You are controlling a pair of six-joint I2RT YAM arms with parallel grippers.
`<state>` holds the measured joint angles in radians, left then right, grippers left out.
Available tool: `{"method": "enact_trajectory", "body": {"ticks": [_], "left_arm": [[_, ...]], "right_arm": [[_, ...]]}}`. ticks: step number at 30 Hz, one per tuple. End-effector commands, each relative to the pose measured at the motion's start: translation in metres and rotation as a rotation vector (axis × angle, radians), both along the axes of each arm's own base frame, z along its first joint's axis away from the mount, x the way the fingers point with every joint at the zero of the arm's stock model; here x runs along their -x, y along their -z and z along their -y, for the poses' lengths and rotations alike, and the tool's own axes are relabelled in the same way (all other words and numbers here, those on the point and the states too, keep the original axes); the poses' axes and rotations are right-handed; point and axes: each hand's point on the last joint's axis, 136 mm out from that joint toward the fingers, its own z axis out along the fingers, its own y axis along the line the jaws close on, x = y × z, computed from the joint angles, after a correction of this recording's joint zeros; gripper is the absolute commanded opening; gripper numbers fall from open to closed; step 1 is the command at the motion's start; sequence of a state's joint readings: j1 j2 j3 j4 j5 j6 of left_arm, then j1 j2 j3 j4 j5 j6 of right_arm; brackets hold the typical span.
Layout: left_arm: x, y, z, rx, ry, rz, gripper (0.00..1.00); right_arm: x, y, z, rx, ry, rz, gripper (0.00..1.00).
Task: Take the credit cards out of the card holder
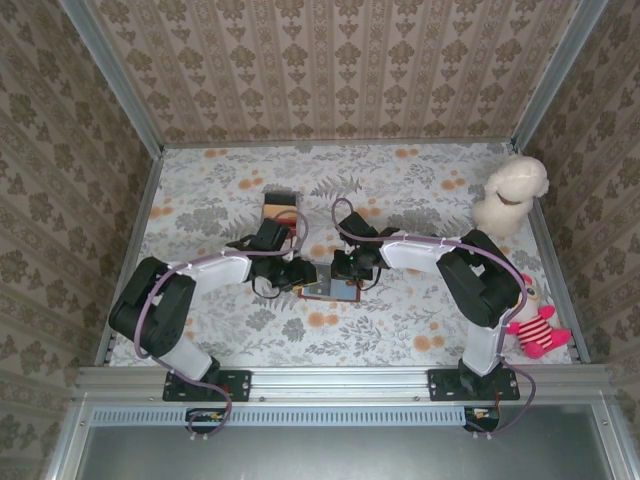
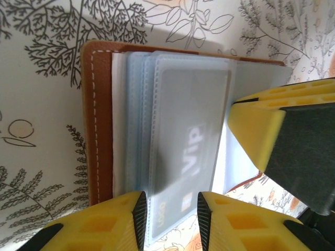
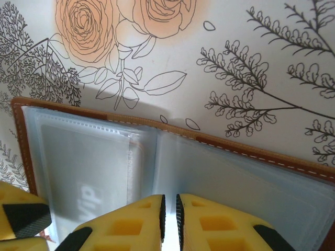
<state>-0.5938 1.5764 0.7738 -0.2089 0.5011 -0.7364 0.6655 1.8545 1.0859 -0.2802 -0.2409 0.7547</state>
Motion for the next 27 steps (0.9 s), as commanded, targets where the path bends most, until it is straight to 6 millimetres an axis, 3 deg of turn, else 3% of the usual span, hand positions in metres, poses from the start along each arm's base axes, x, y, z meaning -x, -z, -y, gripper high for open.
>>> {"method": "enact_trajectory", "body": {"ticks": [1, 11, 17, 24, 27], "left_arm": [[-0.005, -0.003, 0.007, 0.028, 0.016, 0.008, 0.37], [-0.005, -0.016, 0.017, 0.102, 0.033, 0.023, 0.28], [-0.005, -0.018, 0.023, 0.137, 0.041, 0.016, 0.28], [-0.001, -0.030, 0.037, 0.205, 0.083, 0.029, 0.30], [0.001, -0.036, 0.048, 0.237, 0.099, 0.037, 0.32]], "right_arm": [[0.009, 0.013, 0.003, 0.032, -0.018, -0.044, 0.17], [0.009, 0.013, 0.003, 0.029, -0.017, -0.044, 0.17], [0.008, 0.006, 0.001, 0.014, -0.017, -0.033, 0.16], [-0.001, -0.038, 0.004, -0.060, -0.002, 0.062, 0.17], [-0.005, -0.061, 0.015, -0.084, 0.034, 0.114, 0.24]]}}
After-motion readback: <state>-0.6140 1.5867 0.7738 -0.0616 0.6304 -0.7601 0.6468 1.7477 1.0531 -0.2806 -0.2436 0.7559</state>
